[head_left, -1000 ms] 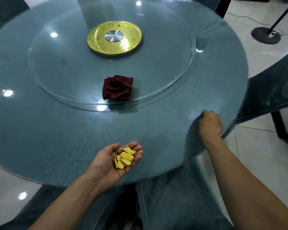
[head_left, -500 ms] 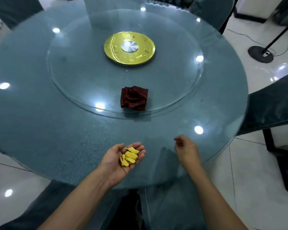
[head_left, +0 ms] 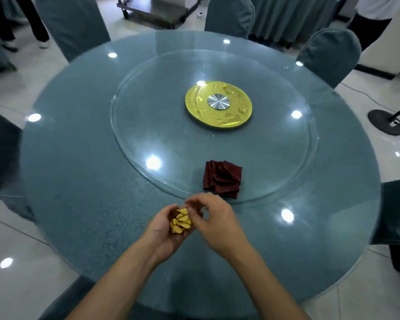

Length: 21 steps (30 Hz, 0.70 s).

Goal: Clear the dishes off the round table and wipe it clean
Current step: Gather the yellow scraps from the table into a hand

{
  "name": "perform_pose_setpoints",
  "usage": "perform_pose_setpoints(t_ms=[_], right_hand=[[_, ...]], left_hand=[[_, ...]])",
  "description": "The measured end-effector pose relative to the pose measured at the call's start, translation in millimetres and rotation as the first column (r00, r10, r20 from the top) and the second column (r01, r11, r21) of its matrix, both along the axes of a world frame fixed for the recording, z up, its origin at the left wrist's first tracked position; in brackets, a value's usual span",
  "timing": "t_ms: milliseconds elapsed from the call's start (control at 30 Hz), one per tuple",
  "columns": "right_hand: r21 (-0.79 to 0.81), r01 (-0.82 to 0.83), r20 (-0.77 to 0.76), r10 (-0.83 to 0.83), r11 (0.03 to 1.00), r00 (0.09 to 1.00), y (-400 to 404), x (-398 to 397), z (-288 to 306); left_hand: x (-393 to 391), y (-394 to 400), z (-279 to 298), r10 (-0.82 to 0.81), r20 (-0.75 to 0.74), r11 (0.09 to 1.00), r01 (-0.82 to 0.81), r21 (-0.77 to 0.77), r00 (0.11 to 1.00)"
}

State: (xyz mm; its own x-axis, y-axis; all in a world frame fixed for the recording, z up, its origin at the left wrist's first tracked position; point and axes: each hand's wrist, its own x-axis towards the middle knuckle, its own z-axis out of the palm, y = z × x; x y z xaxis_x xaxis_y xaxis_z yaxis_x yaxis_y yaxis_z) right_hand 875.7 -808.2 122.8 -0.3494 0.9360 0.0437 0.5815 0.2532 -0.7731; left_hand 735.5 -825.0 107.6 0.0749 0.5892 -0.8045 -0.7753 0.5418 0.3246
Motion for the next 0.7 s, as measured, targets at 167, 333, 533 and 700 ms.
perform_pose_setpoints(t_ms=[167, 333, 533, 700], right_hand=[[0.092, 0.183, 0.139, -0.195, 0.979, 0.971, 117.1, 18.6, -38.6], [0.077, 0.126, 0.593, -0.147, 0.989, 0.792, 219.1, 27.5, -78.3], [-0.025, 0.063, 0.723, -0.026, 0.998, 0.691, 281.1, 19.8, -114.2], [-0.002, 0.022, 0.788, -0.011, 1.0, 0.616, 298.0, 18.4, -126.6]], left_hand=[[-21.4, 33.1, -14.0, 0.103, 0.038, 0.994, -0.104, 0.015, 0.994], [-31.3, 46.8, -32.1, 0.129, 0.061, 0.991, -0.131, 0.04, 0.99], [-34.3, 48.6, -44.9, 0.158, 0.034, 0.987, -0.159, 0.031, 0.987], [-38.7, 41.8, -49.2, 0.194, 0.027, 0.981, -0.194, 0.006, 0.981]])
